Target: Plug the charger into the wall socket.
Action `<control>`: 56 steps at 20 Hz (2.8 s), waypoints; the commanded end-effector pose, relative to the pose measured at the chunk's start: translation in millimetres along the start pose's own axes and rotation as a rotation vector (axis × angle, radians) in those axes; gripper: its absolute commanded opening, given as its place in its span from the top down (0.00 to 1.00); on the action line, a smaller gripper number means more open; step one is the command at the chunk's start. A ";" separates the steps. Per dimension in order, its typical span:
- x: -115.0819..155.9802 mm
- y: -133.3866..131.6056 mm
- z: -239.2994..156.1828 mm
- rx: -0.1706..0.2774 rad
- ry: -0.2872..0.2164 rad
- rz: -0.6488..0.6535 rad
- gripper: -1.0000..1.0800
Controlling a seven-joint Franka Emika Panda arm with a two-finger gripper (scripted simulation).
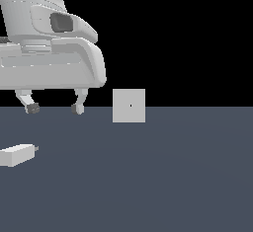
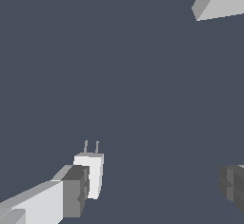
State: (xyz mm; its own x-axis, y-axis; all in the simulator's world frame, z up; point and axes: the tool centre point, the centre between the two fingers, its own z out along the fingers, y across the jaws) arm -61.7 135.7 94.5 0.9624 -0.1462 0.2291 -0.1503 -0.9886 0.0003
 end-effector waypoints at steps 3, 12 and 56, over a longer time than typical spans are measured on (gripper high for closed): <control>-9.2 -18.7 7.7 -0.003 0.036 0.017 0.04; -20.8 -46.4 20.3 -0.011 0.089 0.043 0.04; -37.0 -58.3 75.9 -0.016 0.112 0.057 1.00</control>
State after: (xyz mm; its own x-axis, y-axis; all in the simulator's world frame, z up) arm -71.7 196.8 12.0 0.9213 -0.1955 0.3360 -0.2074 -0.9783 -0.0004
